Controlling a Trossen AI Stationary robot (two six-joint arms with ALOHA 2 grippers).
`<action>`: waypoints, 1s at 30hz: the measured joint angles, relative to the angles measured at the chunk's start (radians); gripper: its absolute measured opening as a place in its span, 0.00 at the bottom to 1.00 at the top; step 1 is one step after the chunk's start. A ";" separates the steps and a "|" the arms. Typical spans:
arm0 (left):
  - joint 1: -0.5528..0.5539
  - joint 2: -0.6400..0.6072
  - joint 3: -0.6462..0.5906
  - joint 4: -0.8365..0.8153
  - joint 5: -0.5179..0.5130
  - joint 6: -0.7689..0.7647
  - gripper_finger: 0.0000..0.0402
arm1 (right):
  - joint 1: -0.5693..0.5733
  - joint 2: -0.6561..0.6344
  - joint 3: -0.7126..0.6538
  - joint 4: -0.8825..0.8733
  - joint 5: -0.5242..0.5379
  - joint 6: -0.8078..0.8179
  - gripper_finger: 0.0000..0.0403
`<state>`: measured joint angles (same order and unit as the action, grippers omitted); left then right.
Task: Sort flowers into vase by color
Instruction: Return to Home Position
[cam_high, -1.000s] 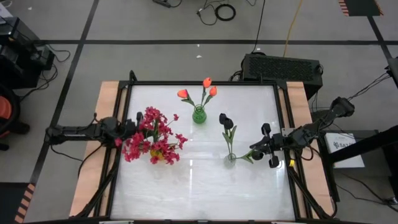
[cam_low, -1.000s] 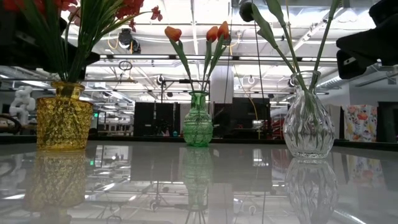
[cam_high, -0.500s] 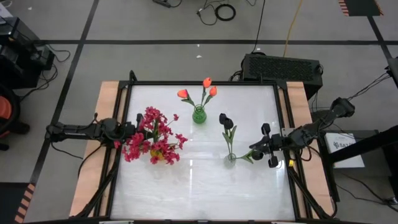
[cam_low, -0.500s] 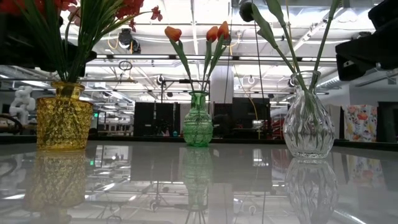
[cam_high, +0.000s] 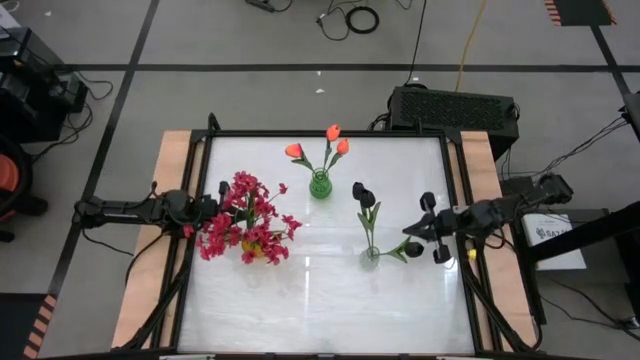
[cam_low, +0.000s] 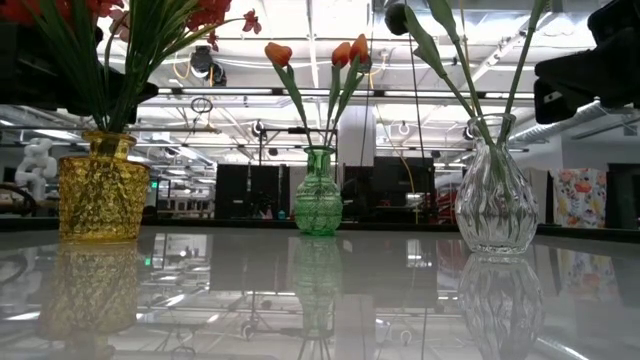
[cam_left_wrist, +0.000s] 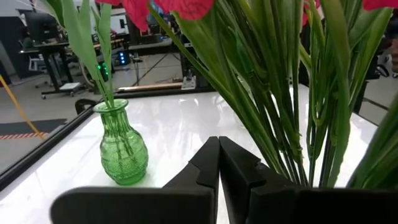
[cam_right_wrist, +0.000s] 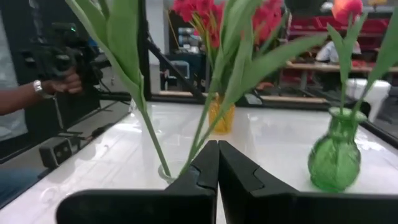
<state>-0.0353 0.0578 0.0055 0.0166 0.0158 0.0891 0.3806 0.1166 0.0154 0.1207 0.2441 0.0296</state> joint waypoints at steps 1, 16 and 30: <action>0.000 0.000 0.000 0.000 0.000 0.000 0.04 | -0.015 -0.013 0.000 -0.005 -0.024 -0.006 0.00; 0.000 0.000 0.000 0.000 -0.002 -0.003 0.04 | -0.237 -0.090 0.000 -0.080 -0.252 -0.015 0.00; 0.000 0.000 -0.001 0.001 -0.002 -0.003 0.04 | -0.386 -0.090 0.000 -0.090 -0.349 -0.043 0.00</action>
<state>-0.0353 0.0582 0.0048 0.0174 0.0143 0.0864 -0.0056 0.0261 0.0154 0.0306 -0.1046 -0.0135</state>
